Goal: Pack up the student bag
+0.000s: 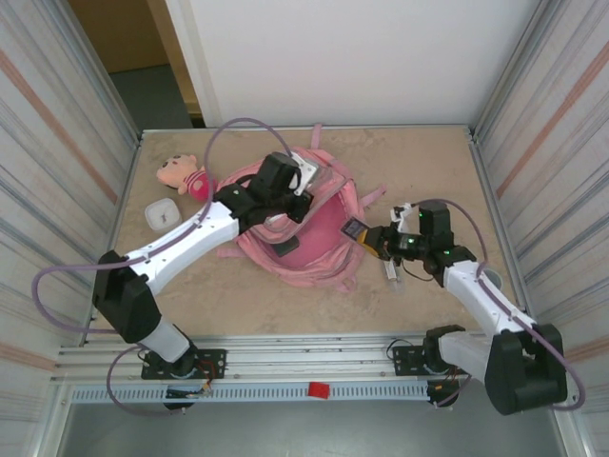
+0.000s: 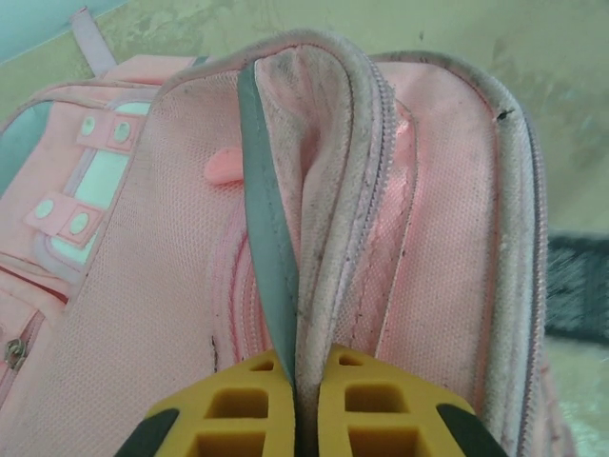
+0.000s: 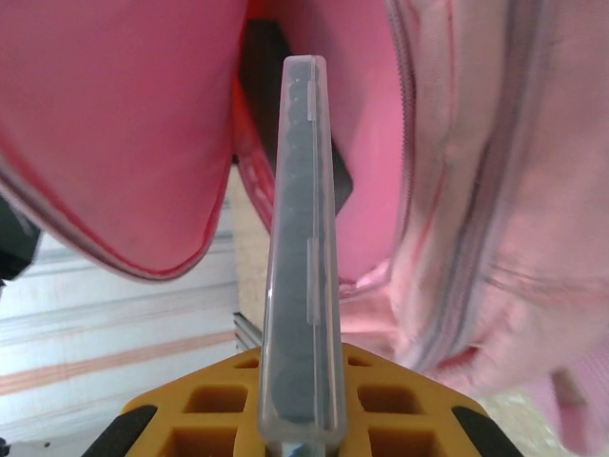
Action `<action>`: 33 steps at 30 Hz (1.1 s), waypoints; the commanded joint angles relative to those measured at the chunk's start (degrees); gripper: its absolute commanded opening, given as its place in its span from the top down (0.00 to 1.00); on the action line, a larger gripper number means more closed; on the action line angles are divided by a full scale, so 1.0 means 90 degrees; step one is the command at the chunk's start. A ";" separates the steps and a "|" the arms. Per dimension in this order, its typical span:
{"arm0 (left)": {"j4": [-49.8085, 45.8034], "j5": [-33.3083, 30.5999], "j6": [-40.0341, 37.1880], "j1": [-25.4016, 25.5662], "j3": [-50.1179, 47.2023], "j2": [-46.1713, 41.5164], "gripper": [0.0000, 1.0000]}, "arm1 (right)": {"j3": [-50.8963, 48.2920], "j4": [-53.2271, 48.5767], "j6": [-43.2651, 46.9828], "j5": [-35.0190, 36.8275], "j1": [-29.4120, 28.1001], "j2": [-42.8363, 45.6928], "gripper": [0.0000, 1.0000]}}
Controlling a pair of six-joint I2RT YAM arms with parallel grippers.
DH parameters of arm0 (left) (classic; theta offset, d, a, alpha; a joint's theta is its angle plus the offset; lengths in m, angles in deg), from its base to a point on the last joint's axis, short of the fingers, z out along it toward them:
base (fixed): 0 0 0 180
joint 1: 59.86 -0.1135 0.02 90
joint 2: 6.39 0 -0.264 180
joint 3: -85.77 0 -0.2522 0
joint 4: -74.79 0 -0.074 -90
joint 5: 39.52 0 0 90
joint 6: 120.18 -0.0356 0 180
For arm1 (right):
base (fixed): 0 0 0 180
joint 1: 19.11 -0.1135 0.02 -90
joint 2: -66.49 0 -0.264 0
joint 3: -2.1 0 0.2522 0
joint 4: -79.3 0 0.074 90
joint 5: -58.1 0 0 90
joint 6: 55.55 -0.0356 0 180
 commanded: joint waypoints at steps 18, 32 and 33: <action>0.1075 0.1149 0.1159 -0.0245 0.0160 -0.0388 0.97 | 0.1381 0.4126 -0.2702 0.1640 -0.1644 -0.3992 0.47; 0.0923 0.0698 0.2055 -0.0289 -0.0125 0.0066 0.93 | 0.0351 0.0876 -0.0682 0.1491 -0.1161 -0.0167 0.26; 0.0978 0.0746 0.2211 -0.0289 -0.0133 0.0118 0.93 | 0.0307 0.1019 -0.0718 0.1457 -0.1236 -0.0006 0.26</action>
